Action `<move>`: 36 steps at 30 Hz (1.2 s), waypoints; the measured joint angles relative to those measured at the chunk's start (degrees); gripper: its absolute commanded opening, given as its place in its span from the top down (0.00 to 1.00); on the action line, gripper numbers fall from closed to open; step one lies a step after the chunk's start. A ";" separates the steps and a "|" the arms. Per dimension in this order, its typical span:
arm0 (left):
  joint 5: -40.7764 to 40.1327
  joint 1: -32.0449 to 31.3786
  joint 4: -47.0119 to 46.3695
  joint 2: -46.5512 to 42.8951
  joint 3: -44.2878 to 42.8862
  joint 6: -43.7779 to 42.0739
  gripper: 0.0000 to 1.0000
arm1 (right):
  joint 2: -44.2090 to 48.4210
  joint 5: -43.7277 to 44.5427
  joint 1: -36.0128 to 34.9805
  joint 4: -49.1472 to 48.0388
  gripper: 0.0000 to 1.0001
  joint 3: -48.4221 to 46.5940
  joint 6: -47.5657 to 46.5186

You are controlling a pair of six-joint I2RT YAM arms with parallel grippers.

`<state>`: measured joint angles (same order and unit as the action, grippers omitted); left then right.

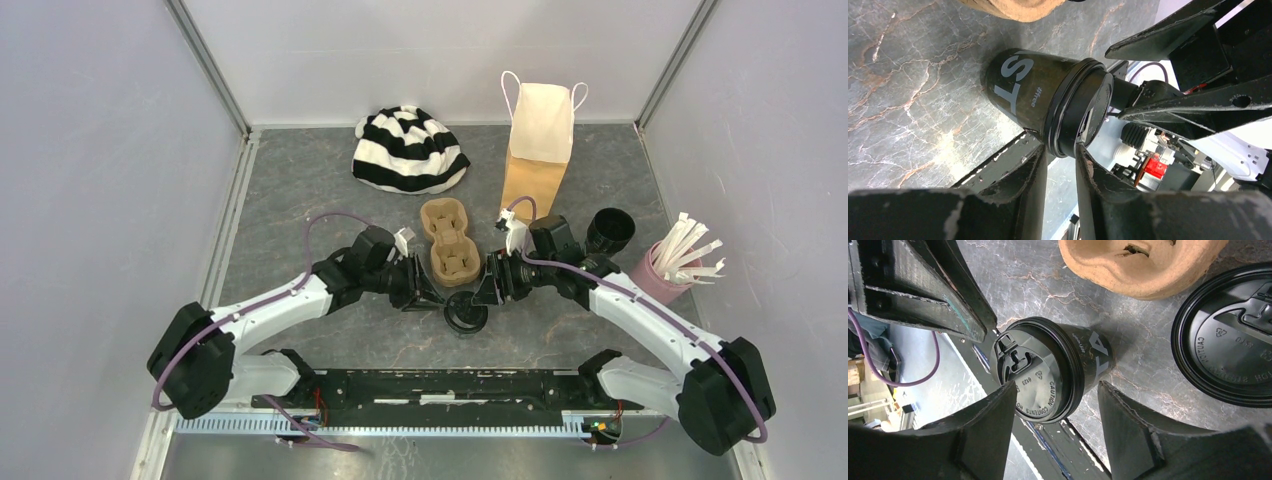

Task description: Pack the takeout coffee

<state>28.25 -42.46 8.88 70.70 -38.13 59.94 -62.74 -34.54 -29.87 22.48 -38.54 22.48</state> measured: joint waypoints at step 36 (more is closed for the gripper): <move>-2.69 -0.81 9.11 6.82 -1.36 -4.20 0.78 | -2.43 -1.75 0.00 -4.02 0.45 3.65 0.72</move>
<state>25.56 -43.27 18.00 77.52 -39.48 55.75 -65.17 -36.29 -29.87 18.46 -34.89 23.20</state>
